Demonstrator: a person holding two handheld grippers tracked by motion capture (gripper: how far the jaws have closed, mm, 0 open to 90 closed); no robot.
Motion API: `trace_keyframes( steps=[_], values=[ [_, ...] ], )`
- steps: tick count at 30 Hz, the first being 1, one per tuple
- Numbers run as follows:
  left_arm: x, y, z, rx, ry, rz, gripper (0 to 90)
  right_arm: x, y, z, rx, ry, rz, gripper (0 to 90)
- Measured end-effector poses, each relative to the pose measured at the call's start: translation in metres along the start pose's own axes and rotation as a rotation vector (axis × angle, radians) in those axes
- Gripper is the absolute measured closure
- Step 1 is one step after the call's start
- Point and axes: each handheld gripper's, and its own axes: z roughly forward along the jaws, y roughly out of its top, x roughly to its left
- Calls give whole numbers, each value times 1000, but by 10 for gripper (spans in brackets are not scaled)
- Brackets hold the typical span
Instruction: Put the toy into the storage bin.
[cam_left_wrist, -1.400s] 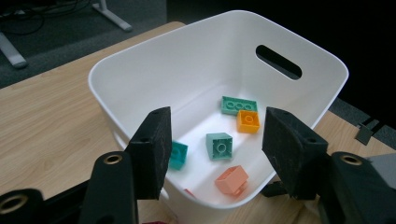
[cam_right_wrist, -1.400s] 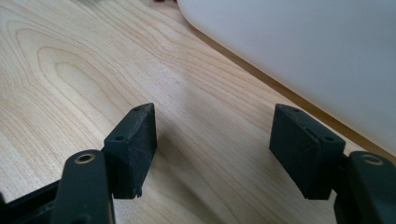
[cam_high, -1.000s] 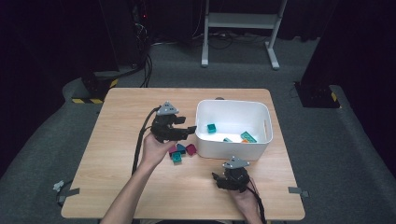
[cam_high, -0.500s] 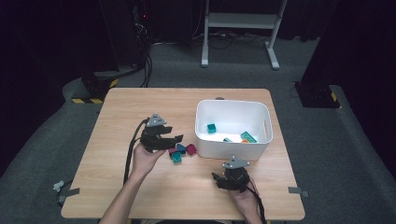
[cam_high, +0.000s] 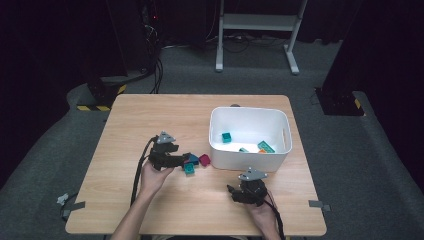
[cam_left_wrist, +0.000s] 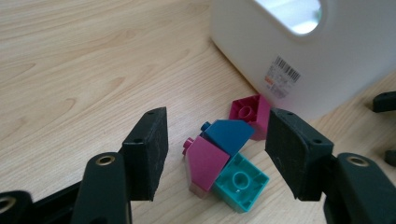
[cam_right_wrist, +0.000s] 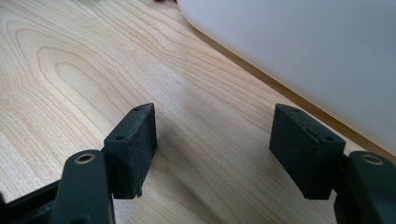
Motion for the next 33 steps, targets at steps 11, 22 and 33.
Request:
trace_keyframes(
  steps=[11,22,33],
  values=[
    [6,-14,18,32,1,-38,397,0,0,0,0,0,1,320],
    [8,-21,28,32,19,-48,418,0,0,0,0,0,1,320],
    [8,-25,35,32,17,-51,447,0,0,0,0,0,1,320]
  ],
)
